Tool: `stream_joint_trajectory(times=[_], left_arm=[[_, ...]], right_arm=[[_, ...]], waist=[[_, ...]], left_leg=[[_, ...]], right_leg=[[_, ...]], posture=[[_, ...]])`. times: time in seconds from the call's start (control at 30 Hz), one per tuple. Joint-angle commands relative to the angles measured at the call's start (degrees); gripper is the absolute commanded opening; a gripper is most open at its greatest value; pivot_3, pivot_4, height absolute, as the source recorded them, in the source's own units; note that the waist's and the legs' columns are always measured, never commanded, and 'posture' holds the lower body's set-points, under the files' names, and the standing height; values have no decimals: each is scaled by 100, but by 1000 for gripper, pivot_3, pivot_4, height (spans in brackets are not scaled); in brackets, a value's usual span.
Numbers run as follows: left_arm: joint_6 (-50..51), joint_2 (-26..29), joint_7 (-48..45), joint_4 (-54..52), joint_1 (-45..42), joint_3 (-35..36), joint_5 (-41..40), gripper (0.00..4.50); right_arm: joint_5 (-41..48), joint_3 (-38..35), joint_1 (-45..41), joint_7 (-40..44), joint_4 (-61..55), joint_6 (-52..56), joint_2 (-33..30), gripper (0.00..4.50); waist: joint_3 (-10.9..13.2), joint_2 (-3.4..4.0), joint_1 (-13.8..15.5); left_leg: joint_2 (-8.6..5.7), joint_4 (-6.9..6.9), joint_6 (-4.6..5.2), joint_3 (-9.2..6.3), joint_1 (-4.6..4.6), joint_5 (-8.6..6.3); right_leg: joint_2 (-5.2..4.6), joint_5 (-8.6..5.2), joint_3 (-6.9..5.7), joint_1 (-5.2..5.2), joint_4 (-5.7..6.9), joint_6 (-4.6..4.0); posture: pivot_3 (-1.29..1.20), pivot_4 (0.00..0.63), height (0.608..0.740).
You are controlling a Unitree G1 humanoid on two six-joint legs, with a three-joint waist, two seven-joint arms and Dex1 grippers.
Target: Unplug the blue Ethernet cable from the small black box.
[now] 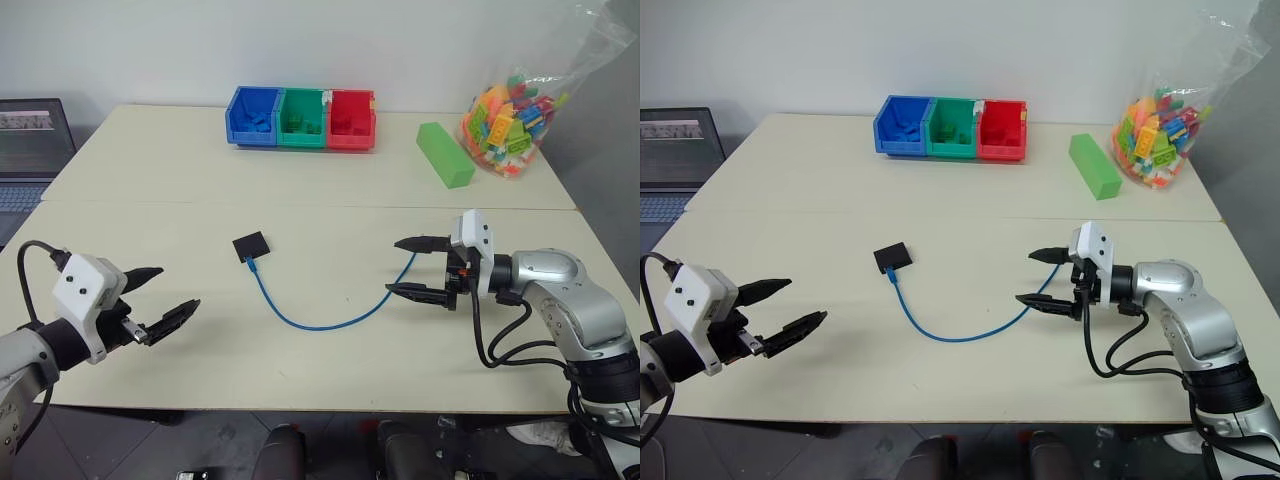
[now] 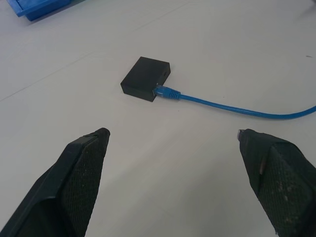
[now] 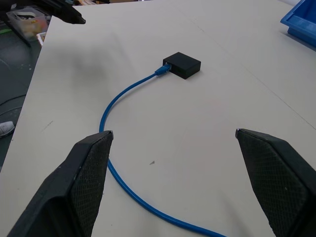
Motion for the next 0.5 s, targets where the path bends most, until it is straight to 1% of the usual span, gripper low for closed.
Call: stream_joint_trajectory(times=[0.03, 0.33, 0.4, 0.5], left_arm=[[-129, -16, -124, -41, 14, 50, -40, 4425], [-125, -42, -167, -73, 90, 61, 13, 4425], [-134, -36, -231, -87, 175, 68, 29, 4425], [-193, 1, -501, 212, 228, 154, -58, 4425]], right_arm=[[51, -101, -59, 19, -149, -31, -20, 4217], [-27, 36, -47, 48, -147, -98, 34, 4217], [-66, 159, -59, 13, -170, -94, 119, 4217], [-322, 563, -123, -258, -169, -116, 480, 4217]], waist=[[0, 0, 0], [0, 0, 0], [0, 0, -3], [0, 0, -7]], left_leg=[[0, 0, 0, 0, 0, 0], [0, 0, 0, 1, 0, 0], [0, 0, 0, 1, 1, 0], [1, 0, 0, 2, 0, 0]], right_leg=[[0, 0, 0, 0, 0, 0], [-1, 0, 0, 0, 0, 0], [-1, 0, 0, 0, 0, 0], [-1, 0, 1, -3, 2, 0]], posture=[[0, 150, 740], [0, 150, 740], [0, 150, 740], [0, 150, 740]])
